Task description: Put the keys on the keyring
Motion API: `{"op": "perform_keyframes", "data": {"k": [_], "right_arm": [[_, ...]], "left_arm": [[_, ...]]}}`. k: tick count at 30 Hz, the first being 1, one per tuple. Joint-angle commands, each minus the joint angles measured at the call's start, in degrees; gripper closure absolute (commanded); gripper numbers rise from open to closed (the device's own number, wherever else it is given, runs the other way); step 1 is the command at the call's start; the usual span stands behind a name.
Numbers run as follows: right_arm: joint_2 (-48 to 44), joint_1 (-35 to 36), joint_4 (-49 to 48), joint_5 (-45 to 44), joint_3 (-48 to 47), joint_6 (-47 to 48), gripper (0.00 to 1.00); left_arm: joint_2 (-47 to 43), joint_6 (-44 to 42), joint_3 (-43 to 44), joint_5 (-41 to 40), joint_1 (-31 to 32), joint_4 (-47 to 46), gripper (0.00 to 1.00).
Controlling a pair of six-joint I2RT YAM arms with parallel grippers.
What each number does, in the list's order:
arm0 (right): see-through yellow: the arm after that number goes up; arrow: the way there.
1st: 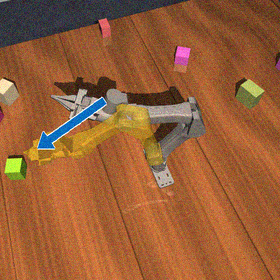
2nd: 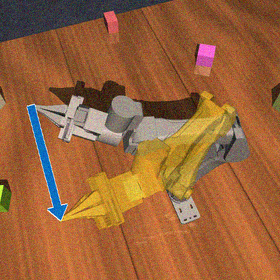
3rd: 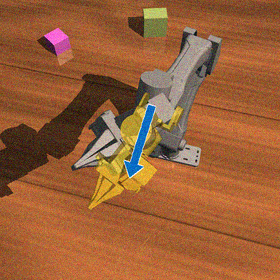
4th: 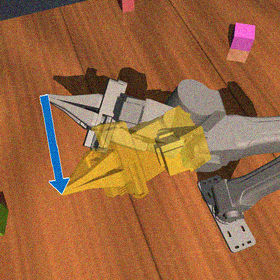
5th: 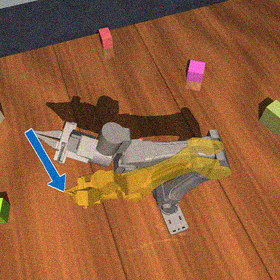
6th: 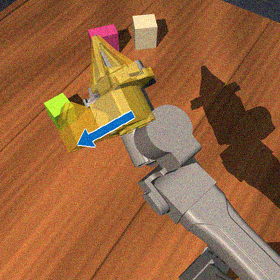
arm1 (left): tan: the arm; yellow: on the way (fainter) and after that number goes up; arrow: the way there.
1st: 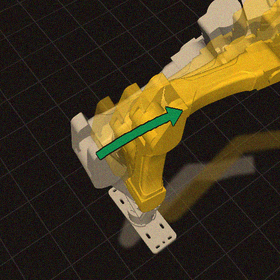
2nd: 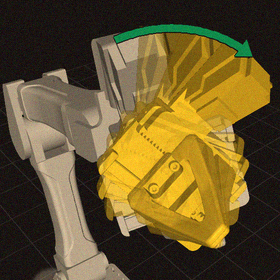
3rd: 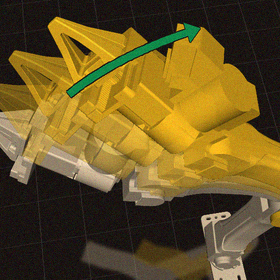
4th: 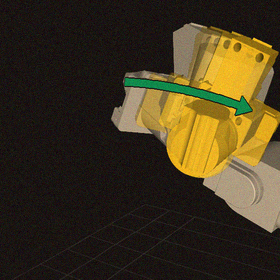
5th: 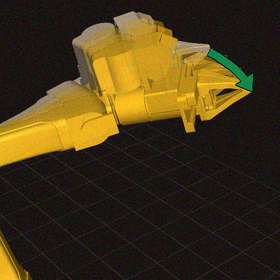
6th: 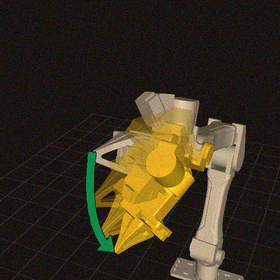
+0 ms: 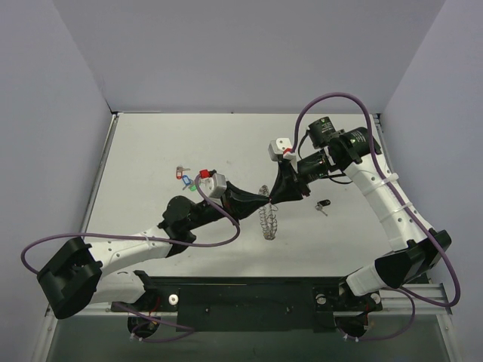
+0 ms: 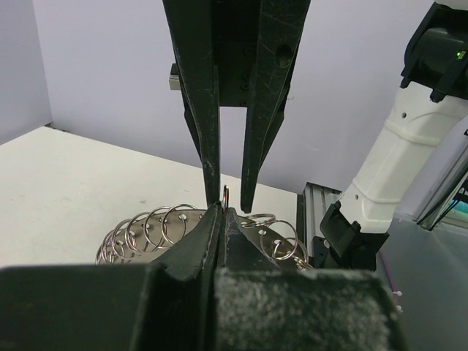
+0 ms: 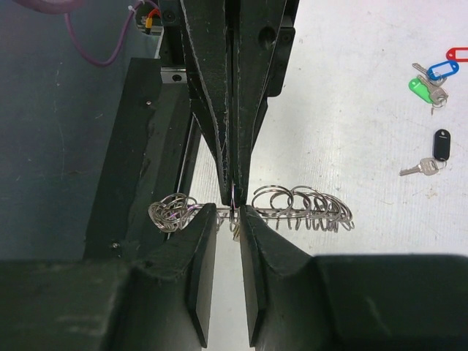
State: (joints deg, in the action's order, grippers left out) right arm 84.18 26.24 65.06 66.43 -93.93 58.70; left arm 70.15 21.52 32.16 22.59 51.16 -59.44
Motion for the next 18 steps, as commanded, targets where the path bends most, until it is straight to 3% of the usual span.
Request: {"op": "perform_keyframes", "data": {"k": [1, 7, 9, 16, 18], "right_arm": [[-1.4, -0.1, 0.2, 3.2, -1.3, -0.1, 0.85], [-1.0, 0.4, -0.5, 2.5, -0.6, -0.8, 0.93], [-1.0, 0.4, -0.6, 1.9, -0.8, -1.0, 1.0], [-1.6, 0.4, -2.6, -0.2, -1.0, -5.5, 1.0], [-1.9, 0.4, -3.4, -0.6, -1.0, -6.7, 1.0]], "left_arm": [[-1.7, -0.8, 2.2, -1.5, 0.4, -2.4, 1.0], [-2.1, -0.9, 2.4, -2.0, 0.5, -2.5, 1.0], [-2.3, -0.8, 2.3, -2.0, 0.5, -2.6, 1.0], [-2.1, 0.9, 1.9, -2.3, 0.4, -2.7, 1.0], [-2.2, 1.3, 1.6, -2.5, 0.3, -2.1, 0.88]]}}
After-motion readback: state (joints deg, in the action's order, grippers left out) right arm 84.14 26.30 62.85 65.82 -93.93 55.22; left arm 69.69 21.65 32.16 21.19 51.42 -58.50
